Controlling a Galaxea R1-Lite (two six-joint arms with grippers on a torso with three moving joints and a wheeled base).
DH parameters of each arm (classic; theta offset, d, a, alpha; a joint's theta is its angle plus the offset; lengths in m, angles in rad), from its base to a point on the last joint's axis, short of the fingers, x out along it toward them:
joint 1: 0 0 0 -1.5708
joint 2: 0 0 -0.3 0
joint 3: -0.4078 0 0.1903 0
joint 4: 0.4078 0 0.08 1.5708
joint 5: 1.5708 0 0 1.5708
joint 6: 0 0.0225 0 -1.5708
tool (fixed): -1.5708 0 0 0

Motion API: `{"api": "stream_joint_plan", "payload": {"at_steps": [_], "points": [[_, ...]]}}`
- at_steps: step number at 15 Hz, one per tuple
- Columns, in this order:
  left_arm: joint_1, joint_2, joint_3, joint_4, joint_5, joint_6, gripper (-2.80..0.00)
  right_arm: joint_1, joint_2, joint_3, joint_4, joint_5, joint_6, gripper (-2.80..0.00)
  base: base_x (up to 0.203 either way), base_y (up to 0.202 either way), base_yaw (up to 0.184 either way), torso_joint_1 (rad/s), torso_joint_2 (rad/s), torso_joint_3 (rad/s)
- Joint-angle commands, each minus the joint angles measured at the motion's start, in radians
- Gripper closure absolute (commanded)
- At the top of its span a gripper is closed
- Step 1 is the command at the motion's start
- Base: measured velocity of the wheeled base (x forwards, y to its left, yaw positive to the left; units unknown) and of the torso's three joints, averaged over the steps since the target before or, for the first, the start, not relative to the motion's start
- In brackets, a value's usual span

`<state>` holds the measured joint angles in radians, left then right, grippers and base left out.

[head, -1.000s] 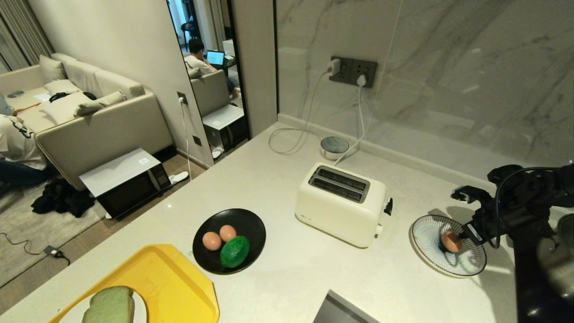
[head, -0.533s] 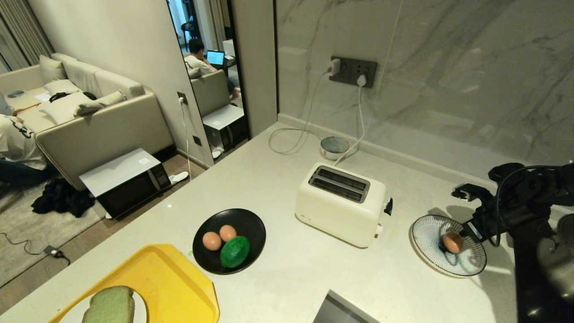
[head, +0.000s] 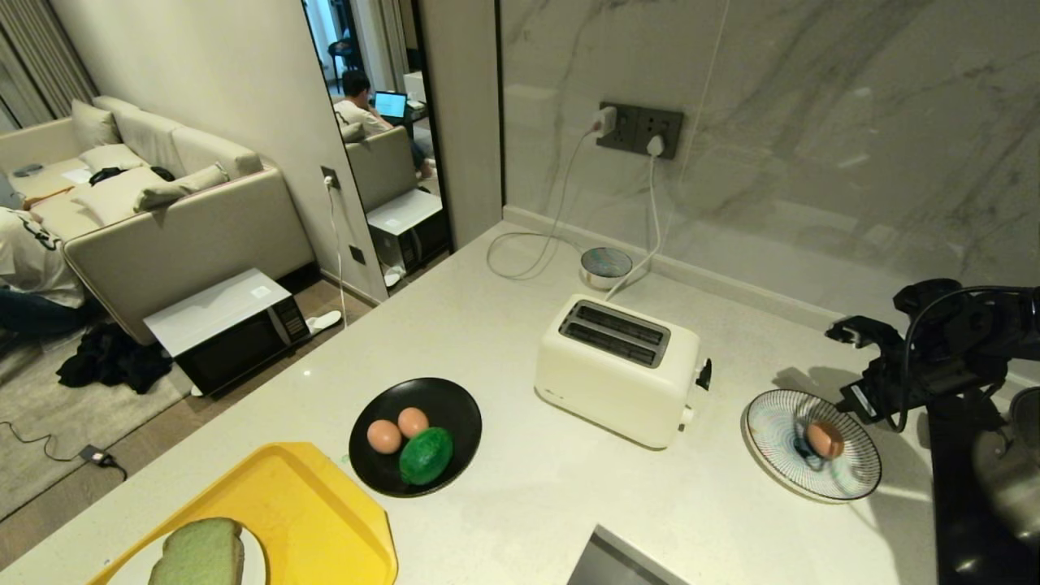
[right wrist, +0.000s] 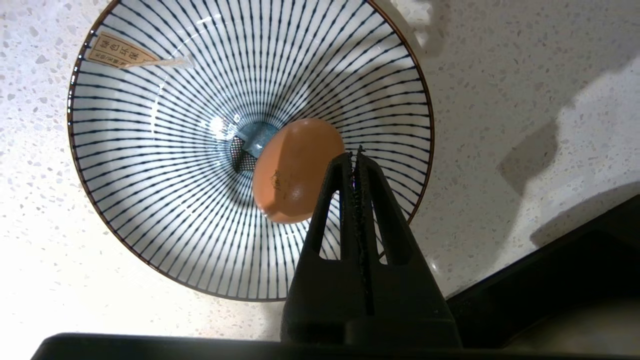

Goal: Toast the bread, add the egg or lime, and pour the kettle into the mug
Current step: Pick up the egg

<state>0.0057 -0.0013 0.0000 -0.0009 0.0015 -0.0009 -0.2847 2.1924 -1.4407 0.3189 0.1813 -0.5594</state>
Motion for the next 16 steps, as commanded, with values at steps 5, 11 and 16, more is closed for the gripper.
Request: {"api": "stream_joint_plan", "payload": {"at_steps": [5,11,16], "points": [[0.0,0.0,0.0,-0.001,0.0,0.0,0.0,-0.001,0.003,-0.004,0.002,0.001,-0.003,0.0,0.0,0.0,0.0,0.0,0.0,0.0],[0.0,0.0,0.0,-0.001,0.0,0.0,0.0,0.009,0.001,-0.145,0.294,0.082,0.139,-2.8,0.0,0.0,0.0,0.0,0.0,0.0],[0.0,0.0,0.0,-0.001,0.0,-0.001,0.0,0.028,0.049,-0.158,0.31,0.07,0.166,-2.8,0.0,0.0,0.0,0.0,0.0,0.0]]}}
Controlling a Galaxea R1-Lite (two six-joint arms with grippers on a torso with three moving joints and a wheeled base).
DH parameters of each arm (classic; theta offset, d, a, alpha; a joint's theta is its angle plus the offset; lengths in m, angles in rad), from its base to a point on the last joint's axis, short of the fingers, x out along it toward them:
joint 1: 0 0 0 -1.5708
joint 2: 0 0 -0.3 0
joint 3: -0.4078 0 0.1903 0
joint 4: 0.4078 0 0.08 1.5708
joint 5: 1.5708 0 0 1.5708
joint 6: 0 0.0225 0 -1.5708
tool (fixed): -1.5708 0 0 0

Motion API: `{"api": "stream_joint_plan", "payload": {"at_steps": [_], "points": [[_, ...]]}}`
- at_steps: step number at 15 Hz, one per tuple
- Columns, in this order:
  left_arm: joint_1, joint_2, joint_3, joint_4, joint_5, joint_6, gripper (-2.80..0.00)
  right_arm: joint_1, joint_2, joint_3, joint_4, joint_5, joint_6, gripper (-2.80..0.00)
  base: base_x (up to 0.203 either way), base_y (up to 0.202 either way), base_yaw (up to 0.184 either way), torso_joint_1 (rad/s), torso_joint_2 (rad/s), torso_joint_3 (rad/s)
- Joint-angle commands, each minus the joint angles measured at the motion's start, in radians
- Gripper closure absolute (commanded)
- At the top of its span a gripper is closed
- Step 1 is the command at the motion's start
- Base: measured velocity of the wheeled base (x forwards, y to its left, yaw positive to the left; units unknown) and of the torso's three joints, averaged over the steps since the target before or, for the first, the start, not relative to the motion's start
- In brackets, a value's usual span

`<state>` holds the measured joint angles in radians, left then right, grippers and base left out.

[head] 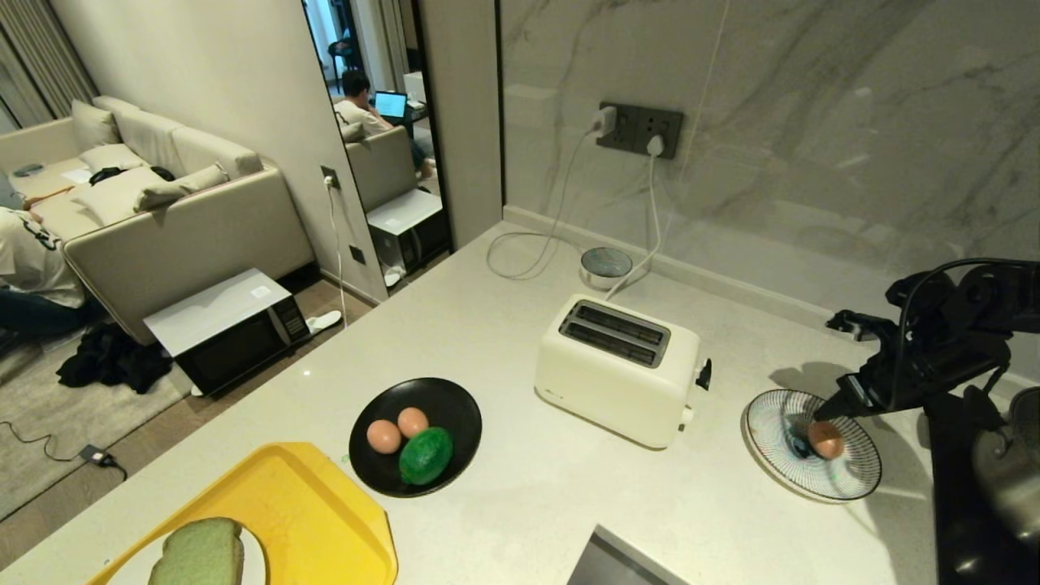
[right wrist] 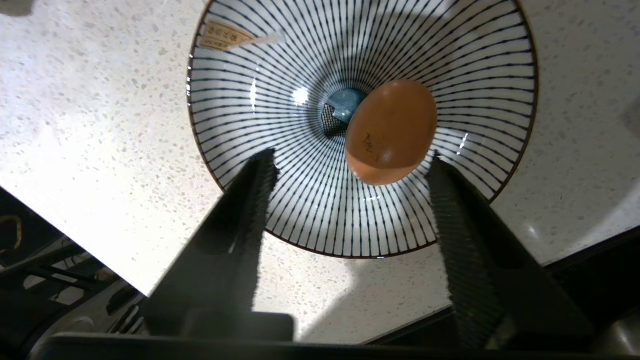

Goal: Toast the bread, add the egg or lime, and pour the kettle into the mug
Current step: Pick up the egg

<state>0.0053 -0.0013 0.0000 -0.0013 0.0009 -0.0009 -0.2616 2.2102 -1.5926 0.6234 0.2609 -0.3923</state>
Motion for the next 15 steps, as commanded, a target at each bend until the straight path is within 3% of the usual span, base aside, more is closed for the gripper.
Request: {"api": "stream_joint_plan", "payload": {"at_steps": [1,5,15], "points": [[0.001,0.0,0.0,0.0,0.001,-0.001,0.0,0.007,0.048,-0.015,0.006,-0.046,0.0,-2.8,0.0,0.0,0.0,0.0,0.0,0.0],[0.001,0.0,0.0,0.0,0.001,0.001,0.0,0.008,0.083,-0.04,0.039,-0.106,0.0,-2.8,0.0,0.0,0.0,0.0,0.0,0.0],[0.001,0.0,0.0,0.0,0.001,0.001,0.0,0.014,0.132,-0.089,0.068,-0.102,0.009,-2.8,0.0,0.0,0.0,0.0,0.0,0.0]]}}
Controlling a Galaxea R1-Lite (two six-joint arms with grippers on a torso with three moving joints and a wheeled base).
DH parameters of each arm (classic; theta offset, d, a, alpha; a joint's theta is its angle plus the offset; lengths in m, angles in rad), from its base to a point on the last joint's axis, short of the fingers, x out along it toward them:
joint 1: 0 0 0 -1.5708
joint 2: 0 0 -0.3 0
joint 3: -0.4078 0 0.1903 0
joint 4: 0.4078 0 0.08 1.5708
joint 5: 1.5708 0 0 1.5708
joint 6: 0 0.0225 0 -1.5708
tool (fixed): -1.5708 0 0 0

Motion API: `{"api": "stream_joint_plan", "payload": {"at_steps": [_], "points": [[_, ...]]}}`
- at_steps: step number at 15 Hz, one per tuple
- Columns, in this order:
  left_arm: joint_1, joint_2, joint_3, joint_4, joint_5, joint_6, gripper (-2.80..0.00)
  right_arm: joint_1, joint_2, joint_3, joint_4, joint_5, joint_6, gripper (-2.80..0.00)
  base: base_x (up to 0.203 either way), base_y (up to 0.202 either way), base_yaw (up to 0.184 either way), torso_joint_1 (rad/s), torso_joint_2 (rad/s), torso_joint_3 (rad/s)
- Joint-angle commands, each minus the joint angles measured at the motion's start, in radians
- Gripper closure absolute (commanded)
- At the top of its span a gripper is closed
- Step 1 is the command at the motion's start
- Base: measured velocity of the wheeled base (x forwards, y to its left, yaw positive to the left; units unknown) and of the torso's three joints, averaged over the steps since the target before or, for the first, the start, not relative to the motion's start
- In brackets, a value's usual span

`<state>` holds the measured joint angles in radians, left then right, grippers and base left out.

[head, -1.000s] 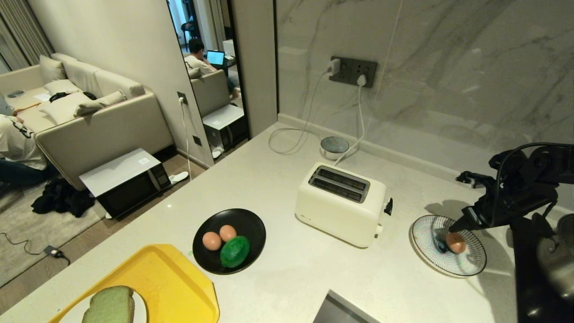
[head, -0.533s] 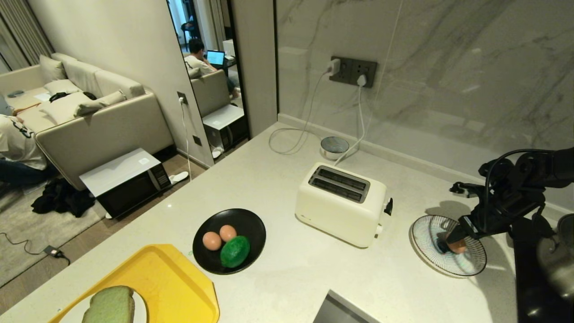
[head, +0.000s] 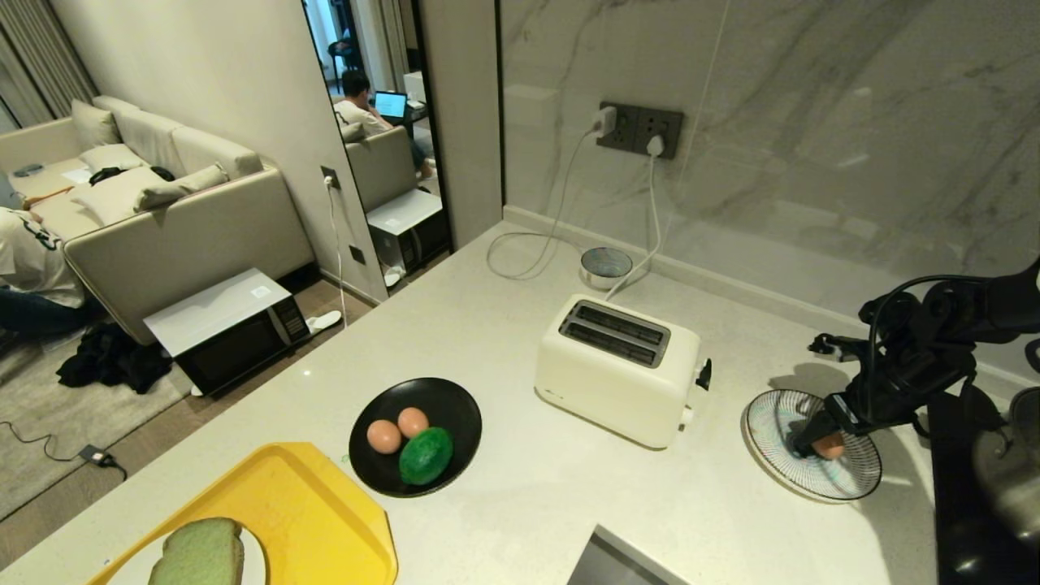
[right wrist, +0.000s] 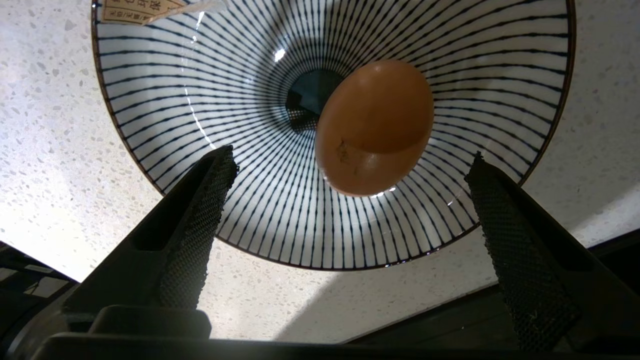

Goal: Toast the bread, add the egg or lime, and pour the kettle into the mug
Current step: Pick up the egg

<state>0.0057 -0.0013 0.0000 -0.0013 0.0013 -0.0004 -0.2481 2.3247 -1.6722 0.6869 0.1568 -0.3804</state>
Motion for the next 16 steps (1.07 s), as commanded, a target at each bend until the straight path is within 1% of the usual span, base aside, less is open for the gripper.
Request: {"api": "stream_joint_plan", "payload": {"at_steps": [1,16], "points": [[0.0,0.0,0.0,0.0,0.0,-0.001,0.0,0.001,0.026,-0.017,0.005,0.001,-0.003,-2.8,0.0,0.0,0.0,0.0,0.0,0.0],[0.0,0.0,0.0,0.0,0.0,-0.001,0.0,0.001,0.087,-0.092,0.005,0.001,-0.002,-2.8,0.0,0.0,0.0,0.0,0.0,0.0]]}}
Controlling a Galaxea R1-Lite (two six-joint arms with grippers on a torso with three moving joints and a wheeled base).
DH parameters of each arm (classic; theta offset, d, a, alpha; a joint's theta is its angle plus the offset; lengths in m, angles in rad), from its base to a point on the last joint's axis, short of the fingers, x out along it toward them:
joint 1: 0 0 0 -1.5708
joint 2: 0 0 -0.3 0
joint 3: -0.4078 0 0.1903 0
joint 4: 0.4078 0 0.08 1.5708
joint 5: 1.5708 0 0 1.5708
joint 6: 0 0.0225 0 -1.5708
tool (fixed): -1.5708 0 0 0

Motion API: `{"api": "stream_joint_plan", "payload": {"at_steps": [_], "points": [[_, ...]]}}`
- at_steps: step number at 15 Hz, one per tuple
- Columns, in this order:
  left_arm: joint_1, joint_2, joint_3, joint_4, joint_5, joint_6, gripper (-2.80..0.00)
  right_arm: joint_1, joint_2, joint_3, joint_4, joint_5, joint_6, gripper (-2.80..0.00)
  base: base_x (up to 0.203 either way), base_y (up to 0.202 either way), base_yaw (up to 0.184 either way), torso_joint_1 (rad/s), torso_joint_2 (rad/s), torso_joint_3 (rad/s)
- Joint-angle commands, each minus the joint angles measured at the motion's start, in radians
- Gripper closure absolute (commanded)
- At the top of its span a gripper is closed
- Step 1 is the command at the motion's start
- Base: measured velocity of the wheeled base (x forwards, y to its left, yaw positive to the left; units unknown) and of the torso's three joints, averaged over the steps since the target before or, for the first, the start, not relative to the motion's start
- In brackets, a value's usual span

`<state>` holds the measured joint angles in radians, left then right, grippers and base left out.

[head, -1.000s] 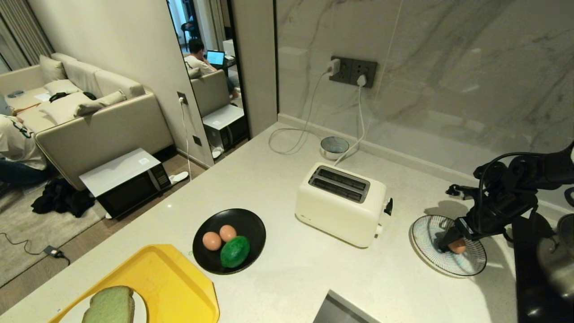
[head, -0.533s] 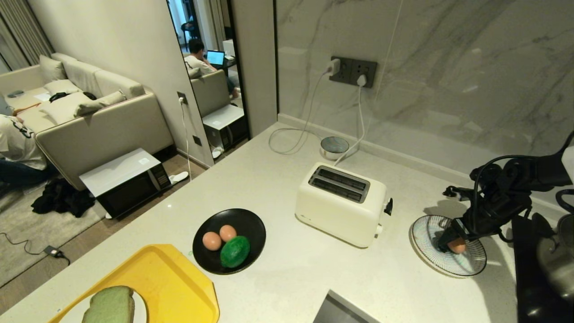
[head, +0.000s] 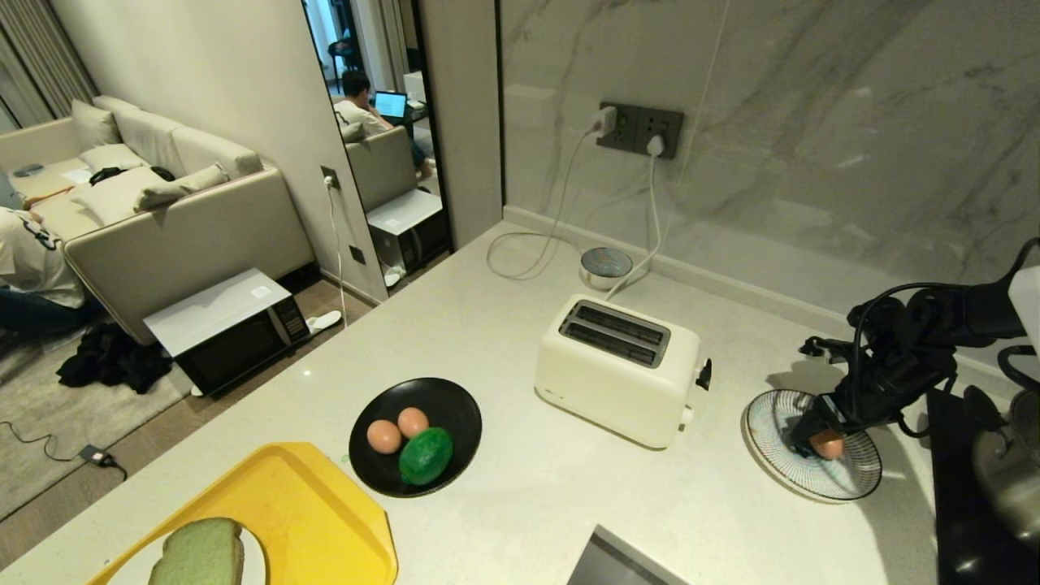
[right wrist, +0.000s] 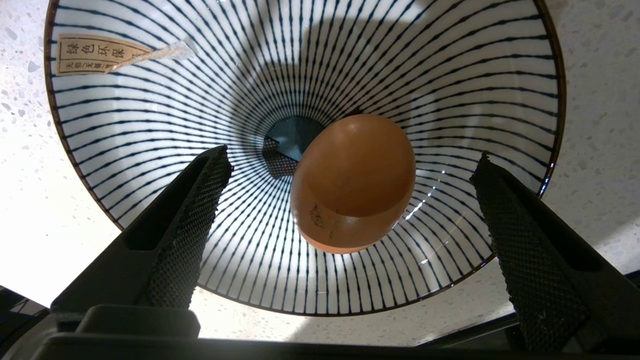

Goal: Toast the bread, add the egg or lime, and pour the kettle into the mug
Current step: Pick up the egg

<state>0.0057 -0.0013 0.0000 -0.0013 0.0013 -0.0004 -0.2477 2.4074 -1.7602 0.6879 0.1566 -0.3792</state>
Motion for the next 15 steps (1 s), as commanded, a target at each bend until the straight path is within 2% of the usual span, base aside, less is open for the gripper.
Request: {"api": "stream_joint_plan", "payload": {"at_steps": [1,5,6,15], "points": [[0.0,0.0,0.0,0.0,0.0,-0.001,0.0,0.001,0.007,-0.004,0.004,0.001,-0.003,-2.8,0.0,0.0,0.0,0.0,0.0,0.0],[0.0,0.0,0.0,0.0,0.0,0.0,0.0,0.001,0.009,-0.004,0.005,0.0,-0.003,-2.8,0.0,0.0,0.0,0.0,0.0,0.0],[0.0,0.0,0.0,0.0,0.0,-0.001,0.0,0.001,0.009,-0.002,0.005,0.0,-0.003,0.0,0.0,0.0,0.0,0.0,0.0,0.0],[0.0,0.0,0.0,0.0,0.0,0.0,0.0,0.008,0.009,0.019,0.022,0.0,-0.004,0.0,0.0,0.0,0.0,0.0,0.0,0.0]]}}
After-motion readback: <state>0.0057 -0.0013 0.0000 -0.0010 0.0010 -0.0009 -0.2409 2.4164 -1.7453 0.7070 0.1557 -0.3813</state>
